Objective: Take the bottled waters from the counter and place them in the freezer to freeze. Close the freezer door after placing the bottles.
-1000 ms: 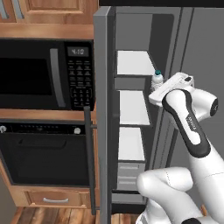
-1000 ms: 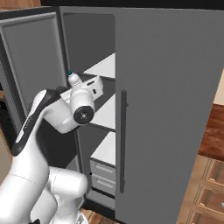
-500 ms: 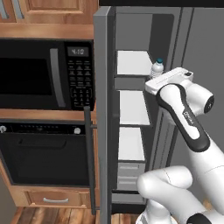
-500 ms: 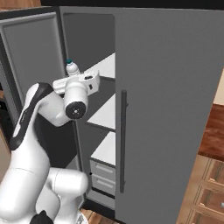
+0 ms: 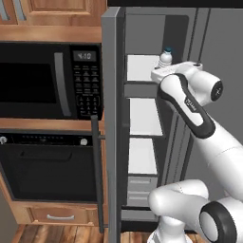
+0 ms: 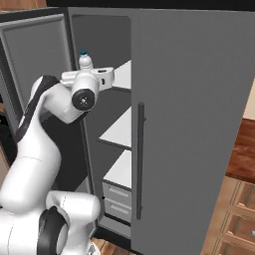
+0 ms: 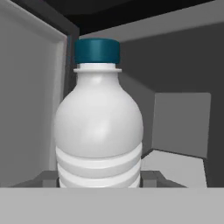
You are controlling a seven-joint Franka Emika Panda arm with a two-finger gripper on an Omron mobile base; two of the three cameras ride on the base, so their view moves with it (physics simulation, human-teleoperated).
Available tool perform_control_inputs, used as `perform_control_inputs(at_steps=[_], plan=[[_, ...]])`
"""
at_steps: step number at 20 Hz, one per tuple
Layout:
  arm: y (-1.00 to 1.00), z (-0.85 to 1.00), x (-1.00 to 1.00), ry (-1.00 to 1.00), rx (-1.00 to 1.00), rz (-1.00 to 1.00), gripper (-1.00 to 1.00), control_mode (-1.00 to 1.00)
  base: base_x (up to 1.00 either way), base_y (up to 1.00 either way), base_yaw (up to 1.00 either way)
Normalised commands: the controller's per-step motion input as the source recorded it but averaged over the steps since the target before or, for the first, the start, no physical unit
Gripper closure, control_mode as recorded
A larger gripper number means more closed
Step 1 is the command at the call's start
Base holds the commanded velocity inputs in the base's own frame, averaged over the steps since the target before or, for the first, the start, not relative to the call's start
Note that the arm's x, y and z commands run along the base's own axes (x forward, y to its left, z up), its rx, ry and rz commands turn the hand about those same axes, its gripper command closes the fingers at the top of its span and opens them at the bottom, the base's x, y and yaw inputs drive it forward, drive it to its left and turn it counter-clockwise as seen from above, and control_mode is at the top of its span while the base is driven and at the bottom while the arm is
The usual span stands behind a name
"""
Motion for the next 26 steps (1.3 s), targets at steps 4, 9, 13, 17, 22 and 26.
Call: perform_control_inputs(at_steps=[4, 9, 13, 17, 22, 26], plan=[[0.17, -0.02, 0.29, 0.01, 0.00, 0.00, 1.00, -1.00, 0.00, 0.00, 0.00], [0.04, 0.00, 0.36, 0.02, 0.00, -0.01, 1.00, -1.00, 0.00, 0.00, 0.00], [0.00, -0.02, 0.17, 0.00, 0.02, -0.05, 1.00, -1.00, 0.00, 0.00, 0.00], [0.00, -0.01, 0.42, 0.05, 0.00, -0.05, 1.00, -1.00, 0.00, 0.00, 0.00], [-0.06, -0.13, 0.24, 0.17, 0.00, -0.05, 1.00, -1.00, 0.00, 0.00, 0.00], [0.00, 0.00, 0.36, 0.07, 0.00, -0.07, 1.00, -1.00, 0.00, 0.00, 0.00]])
